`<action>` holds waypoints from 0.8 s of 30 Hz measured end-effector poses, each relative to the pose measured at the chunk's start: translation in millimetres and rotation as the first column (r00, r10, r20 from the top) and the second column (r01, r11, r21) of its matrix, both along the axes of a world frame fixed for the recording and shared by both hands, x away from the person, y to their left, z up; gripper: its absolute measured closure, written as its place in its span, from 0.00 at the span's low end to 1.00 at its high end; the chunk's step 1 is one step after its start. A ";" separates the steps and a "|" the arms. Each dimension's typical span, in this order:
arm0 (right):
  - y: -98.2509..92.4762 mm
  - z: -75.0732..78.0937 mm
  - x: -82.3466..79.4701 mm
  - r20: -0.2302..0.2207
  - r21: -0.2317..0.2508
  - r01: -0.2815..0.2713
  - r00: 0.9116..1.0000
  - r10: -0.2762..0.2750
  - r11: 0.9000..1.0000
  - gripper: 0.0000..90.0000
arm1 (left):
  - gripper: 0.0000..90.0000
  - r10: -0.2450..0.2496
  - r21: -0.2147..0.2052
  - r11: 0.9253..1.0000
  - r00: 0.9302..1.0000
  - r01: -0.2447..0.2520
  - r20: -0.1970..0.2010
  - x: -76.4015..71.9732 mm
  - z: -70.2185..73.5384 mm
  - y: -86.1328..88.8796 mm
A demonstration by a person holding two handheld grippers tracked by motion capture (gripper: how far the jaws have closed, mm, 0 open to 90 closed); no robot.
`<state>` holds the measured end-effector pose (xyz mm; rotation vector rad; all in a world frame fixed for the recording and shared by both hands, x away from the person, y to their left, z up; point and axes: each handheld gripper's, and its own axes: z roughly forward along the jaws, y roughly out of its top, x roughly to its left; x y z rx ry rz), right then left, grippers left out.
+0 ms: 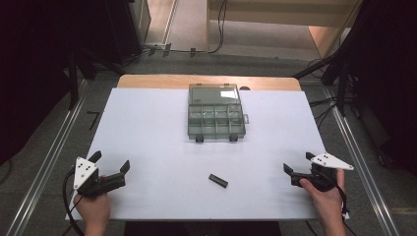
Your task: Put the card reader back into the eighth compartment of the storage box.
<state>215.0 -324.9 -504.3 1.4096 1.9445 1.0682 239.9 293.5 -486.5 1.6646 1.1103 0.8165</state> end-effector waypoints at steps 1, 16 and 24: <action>0.0 0.0 0.0 0.000 0.000 0.000 1.000 0.000 1.000 0.04 | 0.00 0.001 0.003 1.000 1.000 -0.001 -0.001 -0.1 0.2 -0.1; 7.7 3.4 3.1 -0.031 0.021 -0.018 0.999 0.019 1.000 0.04 | 0.00 0.001 -0.004 1.000 1.000 -0.001 0.002 -0.1 0.0 0.1; 22.6 10.8 5.7 -0.025 0.012 -0.069 0.997 0.069 0.998 0.04 | 0.00 0.001 -0.003 1.000 1.000 -0.001 0.002 -0.1 0.2 0.3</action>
